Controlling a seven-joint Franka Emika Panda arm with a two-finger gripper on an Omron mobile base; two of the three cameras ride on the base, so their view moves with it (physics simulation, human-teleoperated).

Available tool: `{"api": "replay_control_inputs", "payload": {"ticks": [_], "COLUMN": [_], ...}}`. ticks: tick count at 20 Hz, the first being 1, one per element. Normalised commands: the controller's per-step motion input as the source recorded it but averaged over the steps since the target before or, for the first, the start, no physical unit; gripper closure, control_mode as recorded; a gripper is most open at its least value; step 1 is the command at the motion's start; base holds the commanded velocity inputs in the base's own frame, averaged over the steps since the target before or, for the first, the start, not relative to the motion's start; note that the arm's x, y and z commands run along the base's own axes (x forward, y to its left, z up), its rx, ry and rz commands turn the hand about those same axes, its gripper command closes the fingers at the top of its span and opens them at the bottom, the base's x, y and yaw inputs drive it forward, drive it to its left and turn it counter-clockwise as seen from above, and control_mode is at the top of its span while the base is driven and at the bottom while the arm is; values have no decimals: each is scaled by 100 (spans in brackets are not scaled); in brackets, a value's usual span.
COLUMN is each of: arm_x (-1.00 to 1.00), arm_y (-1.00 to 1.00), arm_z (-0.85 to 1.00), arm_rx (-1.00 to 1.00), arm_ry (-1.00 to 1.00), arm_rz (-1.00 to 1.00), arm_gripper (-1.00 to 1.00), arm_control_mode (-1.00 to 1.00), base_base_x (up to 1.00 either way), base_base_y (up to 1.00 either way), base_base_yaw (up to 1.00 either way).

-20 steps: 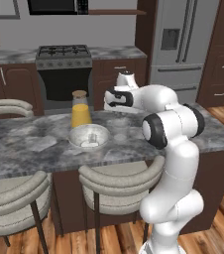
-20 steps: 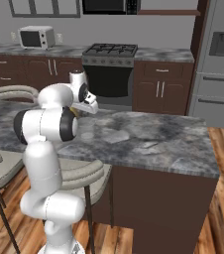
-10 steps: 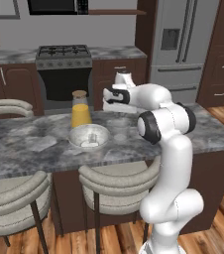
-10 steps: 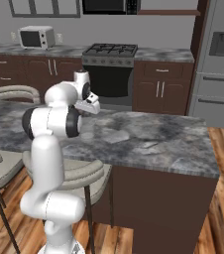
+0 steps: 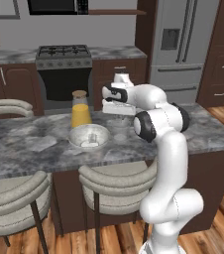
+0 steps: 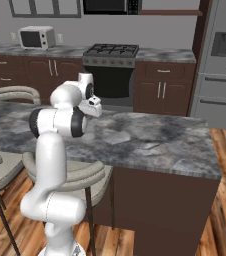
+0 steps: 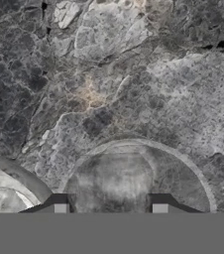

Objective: There are two ice cubes in the ice bowl. Place both ice cubes in the glass cup.

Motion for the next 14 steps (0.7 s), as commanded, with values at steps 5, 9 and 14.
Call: {"api": "replay_control_inputs", "payload": {"ticks": [5,9,14], "arm_x": [0,3,-35], "arm_y": [0,0,0], "arm_z": [-28,-7,-1], "arm_rx": [0,0,0], "arm_ry": [9,4,1], "arm_rz": [0,0,1], "arm_gripper": [100,100,100], "arm_control_mode": [-100,-100,-100], "base_base_x": [0,0,0], "base_base_y": [0,0,0], "base_base_yaw": [0,0,0]}}
